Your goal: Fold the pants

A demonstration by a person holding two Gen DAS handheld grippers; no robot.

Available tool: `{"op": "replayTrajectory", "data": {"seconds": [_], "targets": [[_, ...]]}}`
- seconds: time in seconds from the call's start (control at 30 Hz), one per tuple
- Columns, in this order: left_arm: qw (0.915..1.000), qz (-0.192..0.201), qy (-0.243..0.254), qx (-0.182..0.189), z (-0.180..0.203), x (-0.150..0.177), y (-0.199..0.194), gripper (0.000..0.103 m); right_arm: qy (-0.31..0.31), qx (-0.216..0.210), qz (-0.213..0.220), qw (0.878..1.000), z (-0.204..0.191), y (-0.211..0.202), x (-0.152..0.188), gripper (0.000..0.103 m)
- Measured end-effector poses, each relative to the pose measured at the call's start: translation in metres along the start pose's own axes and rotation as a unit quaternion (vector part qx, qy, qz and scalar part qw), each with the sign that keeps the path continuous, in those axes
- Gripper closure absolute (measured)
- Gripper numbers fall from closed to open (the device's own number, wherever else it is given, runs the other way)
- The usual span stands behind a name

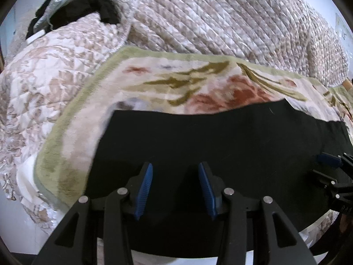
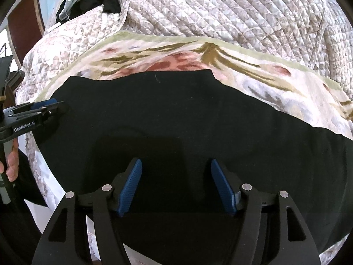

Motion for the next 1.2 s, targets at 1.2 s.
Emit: {"op": "replayTrajectory", "data": {"seconds": [1.2], "targets": [[0.9948,-0.002,-0.090,0.048,-0.061,0.013,0.018,0.092,0.057,-0.059,0.031,0.996,0.010,-0.014,-0.008,0.038]]}}
Point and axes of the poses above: each gripper's, at about its wrist camera, not at the fingertips, and y roughly the way its jaws point, z to its right, x to its underside, the point moved 1 cm from there along y, roughly the way its jaws point, and after that the axes turned 7 degrees about y, right-handed, at the moved point
